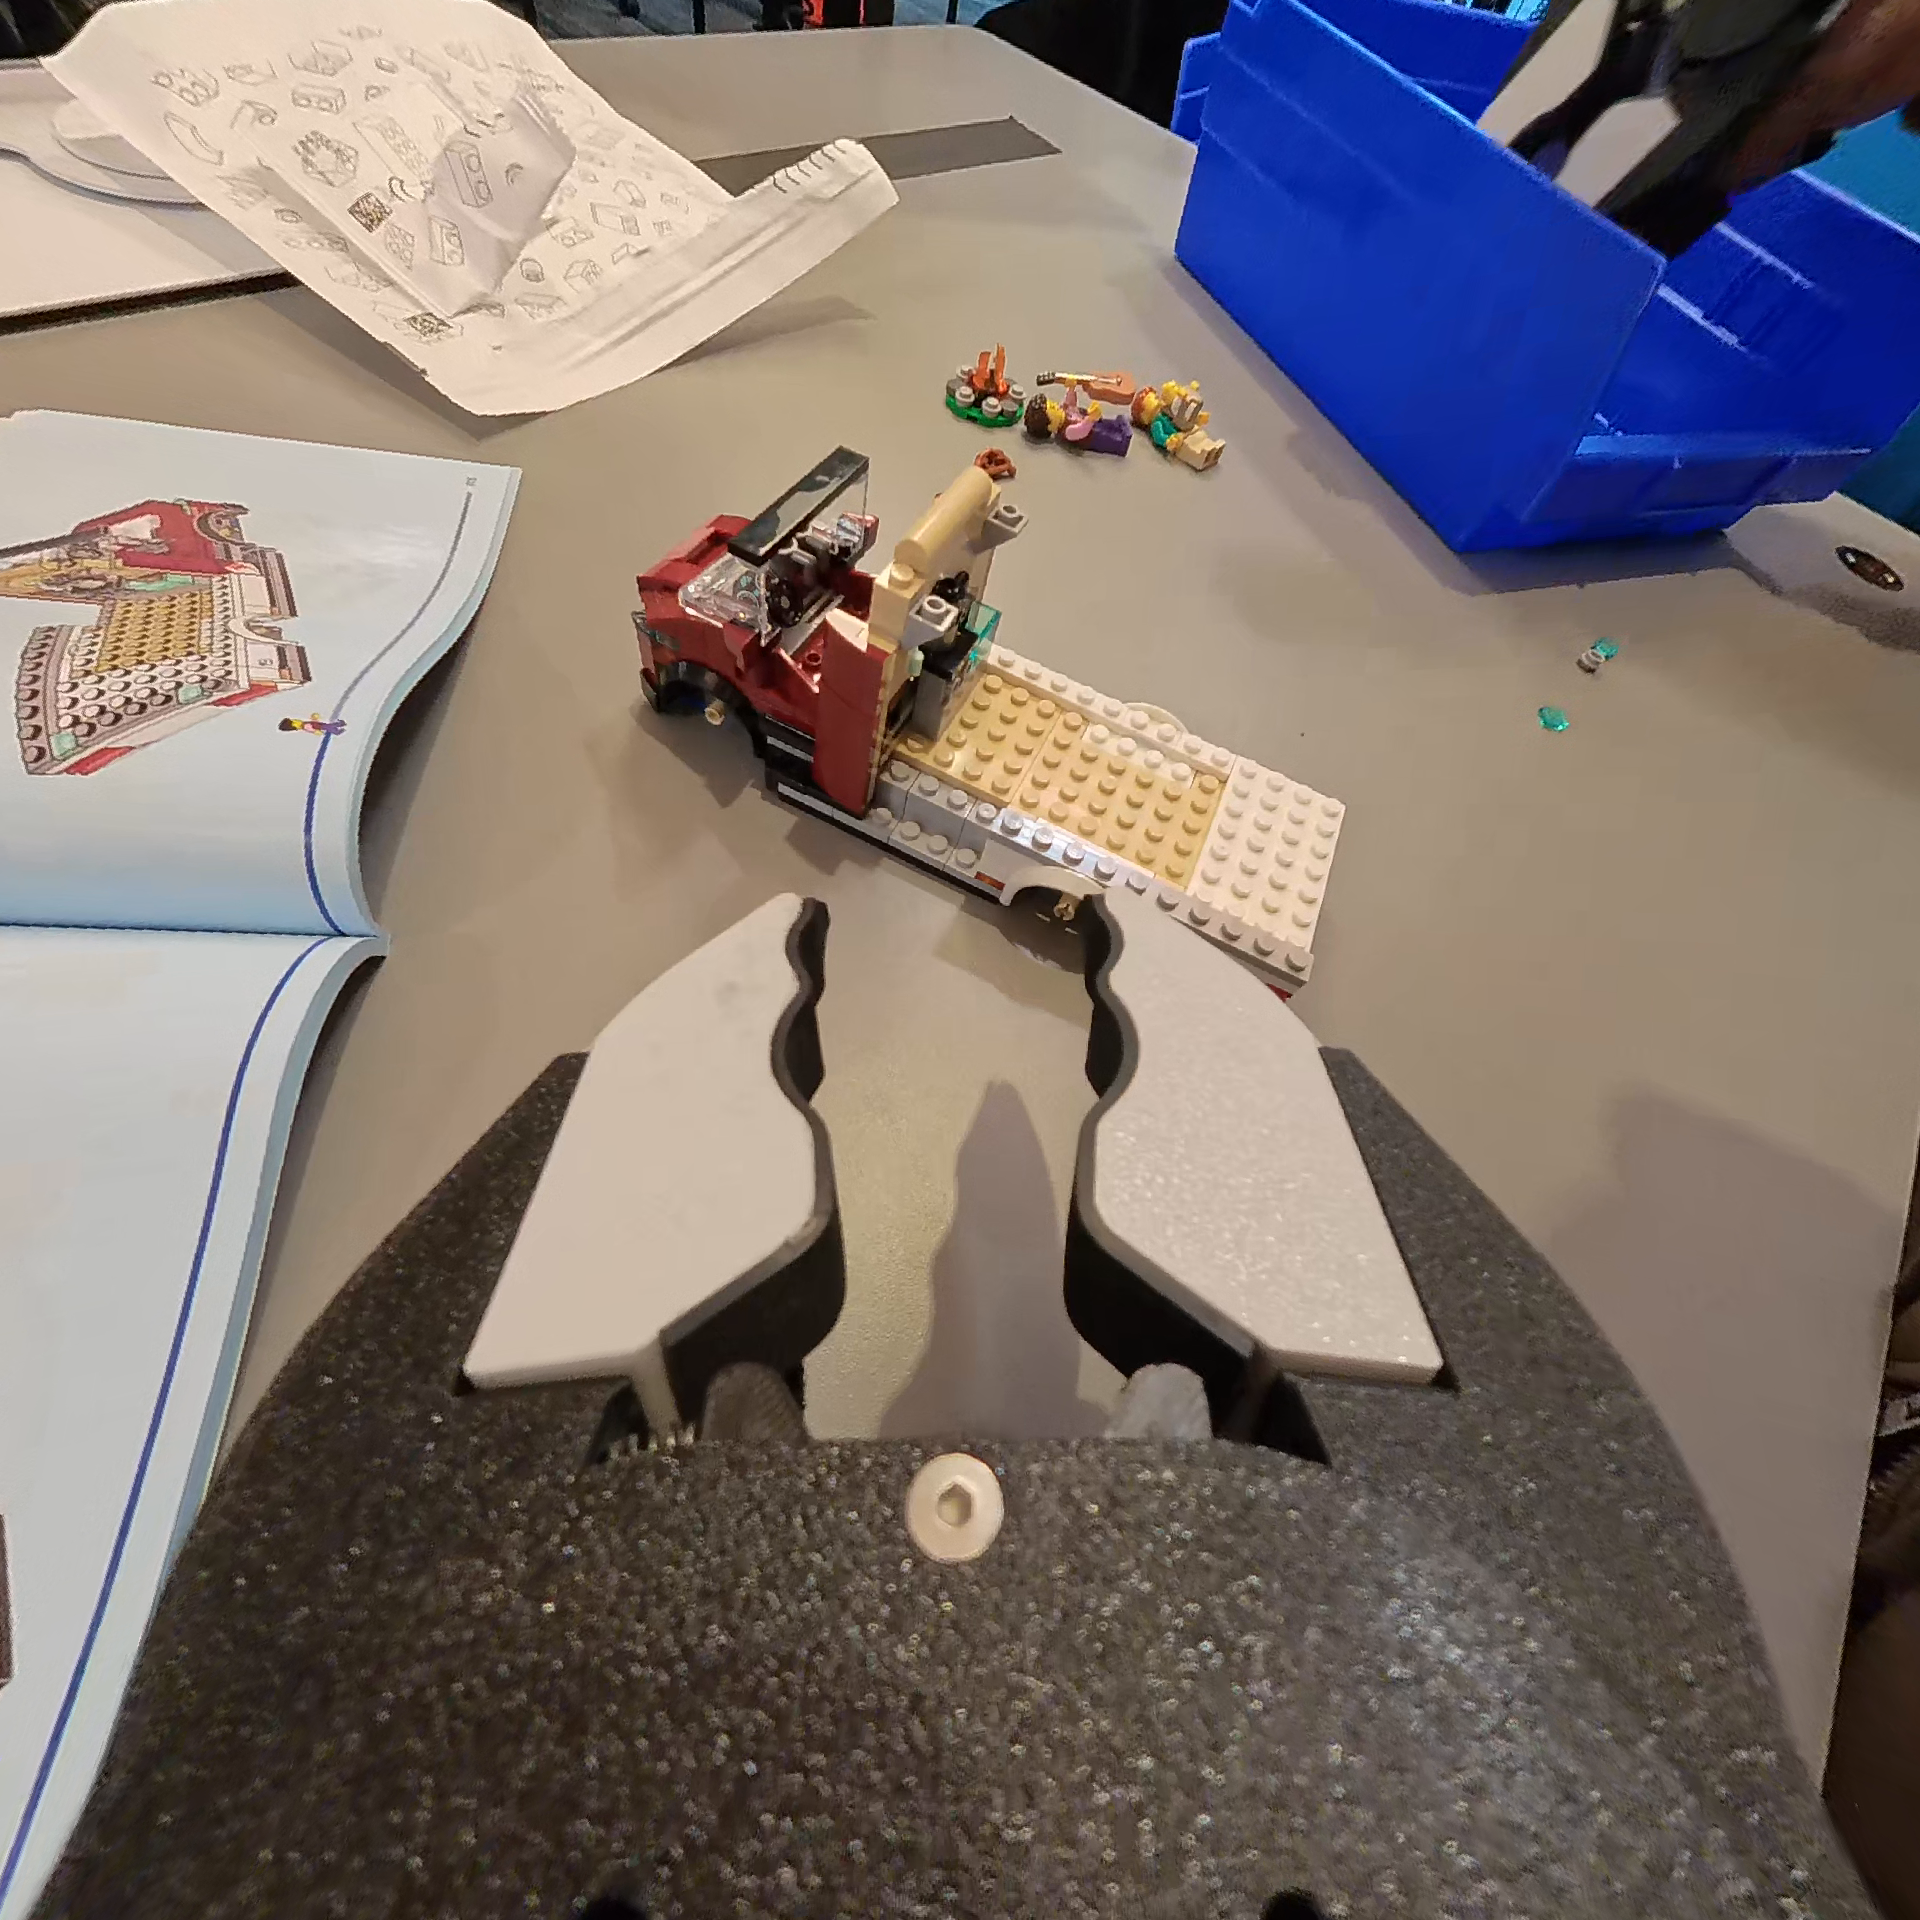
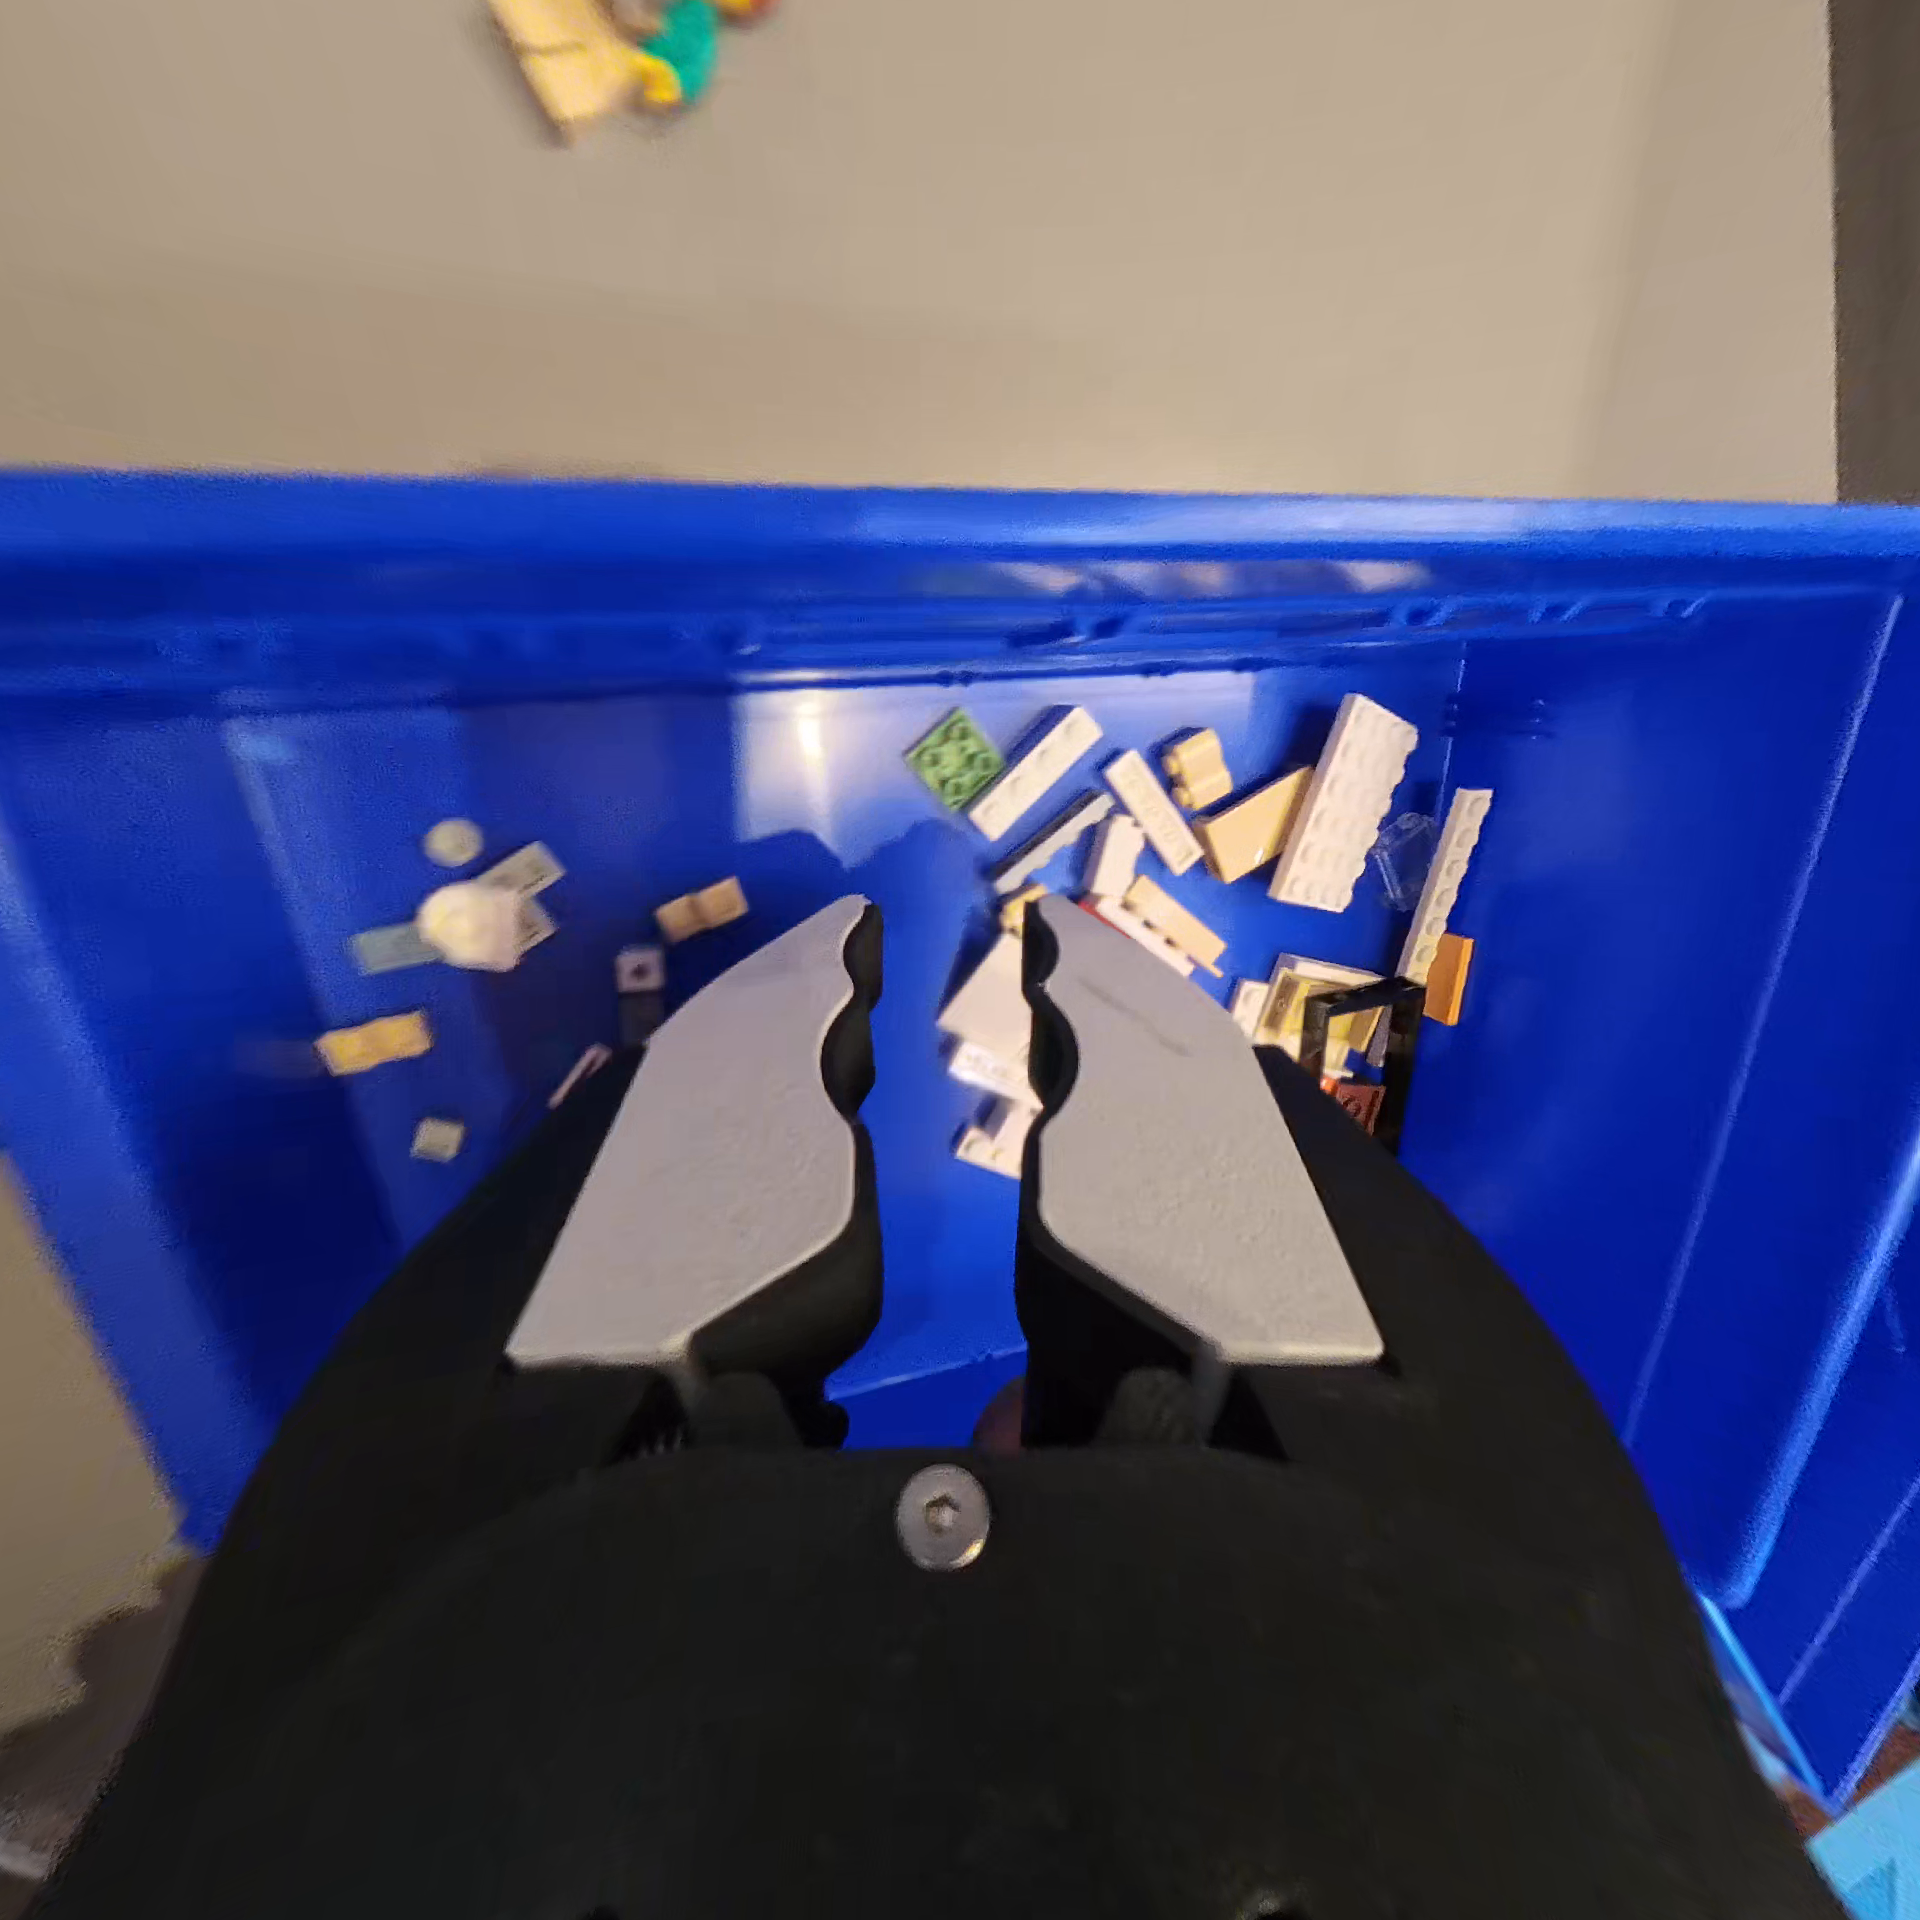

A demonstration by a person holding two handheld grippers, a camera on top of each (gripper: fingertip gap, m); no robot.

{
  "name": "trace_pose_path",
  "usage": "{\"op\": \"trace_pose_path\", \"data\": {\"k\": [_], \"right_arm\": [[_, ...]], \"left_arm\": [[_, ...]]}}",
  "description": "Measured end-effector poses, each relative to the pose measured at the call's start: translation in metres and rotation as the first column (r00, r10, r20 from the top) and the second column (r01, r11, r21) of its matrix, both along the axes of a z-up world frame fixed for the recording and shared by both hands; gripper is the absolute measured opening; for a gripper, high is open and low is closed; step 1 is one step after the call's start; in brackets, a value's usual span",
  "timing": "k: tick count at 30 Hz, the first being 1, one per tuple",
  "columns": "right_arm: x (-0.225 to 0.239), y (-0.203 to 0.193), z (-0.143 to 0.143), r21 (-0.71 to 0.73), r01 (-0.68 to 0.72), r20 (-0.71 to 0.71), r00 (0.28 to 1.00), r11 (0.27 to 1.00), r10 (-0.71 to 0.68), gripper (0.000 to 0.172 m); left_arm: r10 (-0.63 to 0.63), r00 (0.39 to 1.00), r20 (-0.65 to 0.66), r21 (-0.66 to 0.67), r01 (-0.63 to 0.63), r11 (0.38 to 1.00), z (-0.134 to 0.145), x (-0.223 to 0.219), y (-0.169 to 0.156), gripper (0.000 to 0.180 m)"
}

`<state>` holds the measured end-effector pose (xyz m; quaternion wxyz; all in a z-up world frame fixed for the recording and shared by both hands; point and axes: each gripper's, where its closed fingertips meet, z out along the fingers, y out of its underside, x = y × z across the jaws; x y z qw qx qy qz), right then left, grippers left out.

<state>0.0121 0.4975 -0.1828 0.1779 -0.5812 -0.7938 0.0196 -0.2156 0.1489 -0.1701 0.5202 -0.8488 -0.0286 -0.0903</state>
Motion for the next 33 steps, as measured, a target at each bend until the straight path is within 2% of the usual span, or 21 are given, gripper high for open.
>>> {"op": "trace_pose_path", "data": {"k": [6,12,16,23,29,33], "right_arm": [[-0.004,0.029,-0.030,0.002,0.103,0.067,0.992,0.995,-0.103,0.016],[-0.005,0.029,-0.035,-0.046,0.103,0.057,0.993,0.994,-0.100,0.005],[-0.005,0.029,-0.033,-0.009,0.087,0.052,0.995,0.996,-0.087,0.004],[0.000,0.009,0.004,0.040,0.059,-0.033,0.998,0.997,-0.058,0.000],[0.019,-0.040,0.049,0.084,0.030,-0.116,0.993,0.996,-0.020,0.000],[0.026,-0.047,0.048,0.123,-0.013,-0.091,0.996,0.992,0.025,0.001]], "left_arm": [[0.003,1.000,0.010,0.005,-0.003,1.000,0.001,-0.001,0.000,0.049],[-0.008,1.000,0.024,0.002,0.008,1.000,0.000,0.000,0.000,0.049],[-0.011,1.000,-0.001,0.006,0.011,1.000,0.001,0.002,0.000,0.049],[-0.008,1.000,-0.020,0.013,0.008,1.000,0.002,0.004,-0.004,0.049],[-0.003,1.000,-0.025,0.019,0.004,1.000,0.002,0.006,-0.009,0.049],[-0.008,0.999,-0.048,0.008,0.008,1.000,0.001,0.009,-0.009,0.049]]}}
